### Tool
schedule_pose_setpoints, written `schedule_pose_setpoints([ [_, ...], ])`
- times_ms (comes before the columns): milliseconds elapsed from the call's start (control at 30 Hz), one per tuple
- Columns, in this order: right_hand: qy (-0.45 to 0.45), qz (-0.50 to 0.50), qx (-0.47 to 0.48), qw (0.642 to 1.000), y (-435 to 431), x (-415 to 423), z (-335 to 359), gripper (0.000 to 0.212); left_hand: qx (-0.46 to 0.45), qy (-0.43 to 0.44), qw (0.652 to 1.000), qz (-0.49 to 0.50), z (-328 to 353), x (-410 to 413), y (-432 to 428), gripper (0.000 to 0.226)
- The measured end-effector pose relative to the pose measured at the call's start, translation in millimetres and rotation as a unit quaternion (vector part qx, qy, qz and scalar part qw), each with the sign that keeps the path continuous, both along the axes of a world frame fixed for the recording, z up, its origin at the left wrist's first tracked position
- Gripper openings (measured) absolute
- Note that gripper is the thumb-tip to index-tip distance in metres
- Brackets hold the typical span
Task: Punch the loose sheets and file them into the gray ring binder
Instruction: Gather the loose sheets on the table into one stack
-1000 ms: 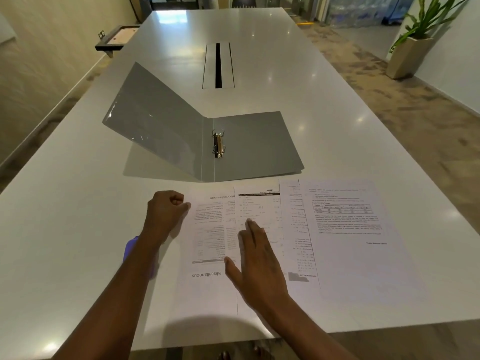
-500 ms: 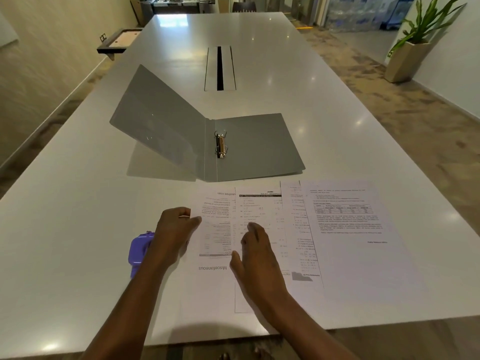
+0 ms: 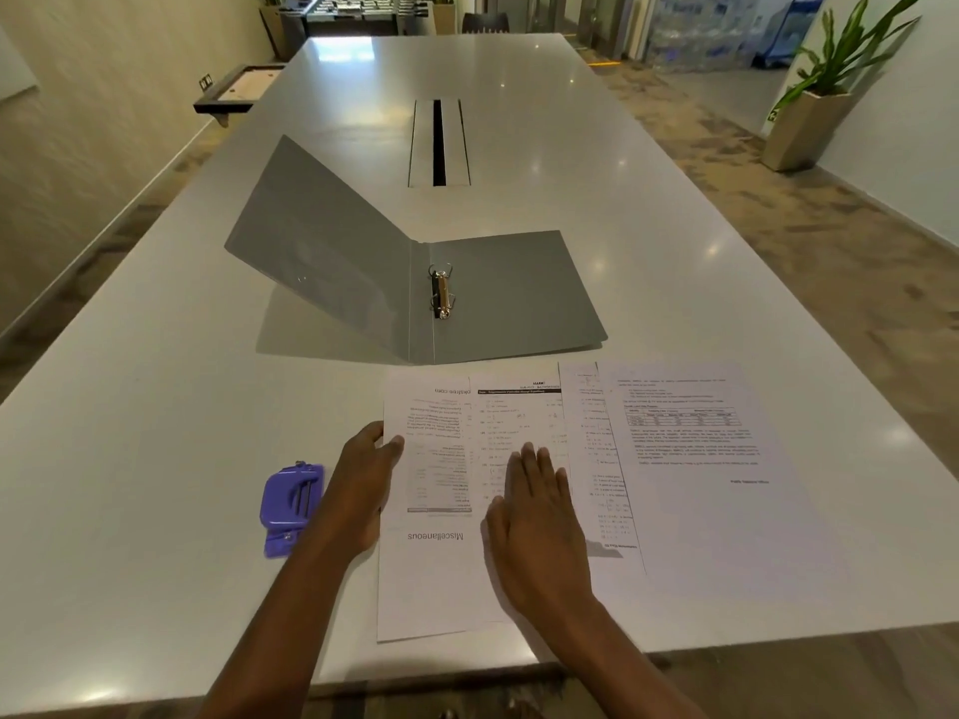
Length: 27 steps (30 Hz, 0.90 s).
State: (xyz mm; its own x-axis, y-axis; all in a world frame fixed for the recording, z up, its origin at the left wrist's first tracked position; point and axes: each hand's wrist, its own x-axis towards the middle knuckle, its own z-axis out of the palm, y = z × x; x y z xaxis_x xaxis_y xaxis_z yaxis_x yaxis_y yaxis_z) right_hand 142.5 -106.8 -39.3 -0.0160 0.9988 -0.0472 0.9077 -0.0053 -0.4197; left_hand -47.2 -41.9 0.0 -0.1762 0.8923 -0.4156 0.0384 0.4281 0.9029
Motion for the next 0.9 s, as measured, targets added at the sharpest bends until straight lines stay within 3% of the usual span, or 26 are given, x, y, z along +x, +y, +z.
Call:
schedule_pose_setpoints([
  [200, 0.029, 0.021, 0.01, 0.999, -2.1, -19.1, -7.3, 0.076, 0.029, 0.0, 1.0, -0.009, -0.9, 8.4, -4.5, 0.025],
  [333, 0.047, 0.039, 0.0, 0.998, -1.4, -37.9, -4.3, 0.097, 0.044, -0.03, 0.999, -0.013, 3.0, 20.4, -8.1, 0.015],
  [433, 0.06, 0.04, -0.002, 0.997, -0.5, -50.7, -0.5, 0.092, 0.033, -0.047, 0.998, -0.013, 1.6, 20.5, -6.2, 0.017],
  [700, 0.123, 0.051, -0.016, 0.991, -1.7, -75.5, 1.9, 0.101, 0.044, 0.024, 0.998, -0.031, -5.3, 14.1, -9.5, 0.029],
  [900, 0.123, 0.031, -0.014, 0.992, -2.1, -46.7, 23.3, 0.091, 0.04, 0.024, 0.999, -0.015, -6.2, 11.0, -4.5, 0.025],
])
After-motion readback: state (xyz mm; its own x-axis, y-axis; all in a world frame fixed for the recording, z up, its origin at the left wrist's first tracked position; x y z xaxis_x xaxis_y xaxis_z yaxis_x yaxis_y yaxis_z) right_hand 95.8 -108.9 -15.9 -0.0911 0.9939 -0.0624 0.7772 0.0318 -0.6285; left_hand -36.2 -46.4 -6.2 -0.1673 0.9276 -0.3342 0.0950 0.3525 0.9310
